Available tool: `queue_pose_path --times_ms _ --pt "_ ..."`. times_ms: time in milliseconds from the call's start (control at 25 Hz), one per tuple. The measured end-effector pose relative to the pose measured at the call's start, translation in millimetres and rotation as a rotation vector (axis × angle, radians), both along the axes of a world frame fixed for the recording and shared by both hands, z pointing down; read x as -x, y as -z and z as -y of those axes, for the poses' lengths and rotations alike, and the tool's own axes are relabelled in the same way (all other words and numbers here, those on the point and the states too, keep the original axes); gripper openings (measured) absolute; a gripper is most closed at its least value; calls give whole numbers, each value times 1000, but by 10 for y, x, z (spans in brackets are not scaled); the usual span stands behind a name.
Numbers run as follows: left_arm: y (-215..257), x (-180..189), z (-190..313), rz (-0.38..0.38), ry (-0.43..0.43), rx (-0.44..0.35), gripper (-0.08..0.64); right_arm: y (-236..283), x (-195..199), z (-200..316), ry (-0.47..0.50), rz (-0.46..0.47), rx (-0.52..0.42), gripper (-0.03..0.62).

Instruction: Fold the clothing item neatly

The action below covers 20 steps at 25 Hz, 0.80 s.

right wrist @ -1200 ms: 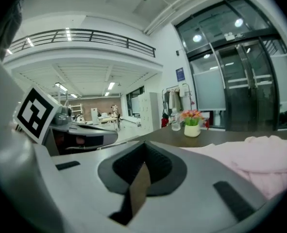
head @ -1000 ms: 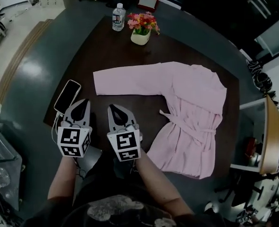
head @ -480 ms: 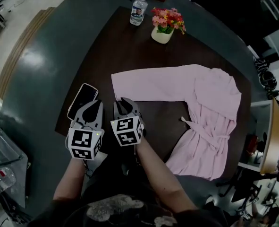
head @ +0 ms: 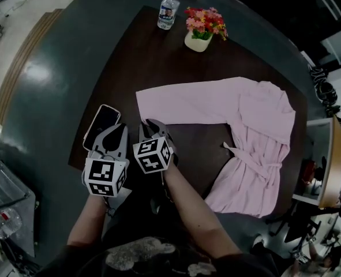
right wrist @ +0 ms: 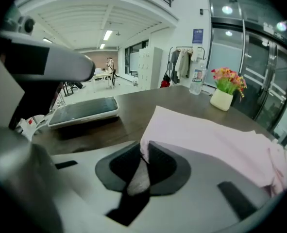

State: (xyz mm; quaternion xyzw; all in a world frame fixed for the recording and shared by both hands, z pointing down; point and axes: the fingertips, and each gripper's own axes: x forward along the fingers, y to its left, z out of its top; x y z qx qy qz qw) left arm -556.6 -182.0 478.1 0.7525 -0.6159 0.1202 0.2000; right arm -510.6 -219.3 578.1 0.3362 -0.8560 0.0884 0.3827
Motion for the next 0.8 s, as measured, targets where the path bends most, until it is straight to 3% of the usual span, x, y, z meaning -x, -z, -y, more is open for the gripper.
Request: queue_pose_path --times_ms 80,440,600,800 --pt "24 1 9 0 -2 -4 9 54 -22 21 -21 27 9 21" --pt "287 -198 157 -15 -47 -42 9 1040 -252 134 -107 179 -65 17" --pt "374 -541 303 -31 -107 -62 9 1450 -591 329 -172 231 -105 17" --pt "544 -1132 451 -39 -180 -112 9 1912 -1301 536 -262 272 -205 17"
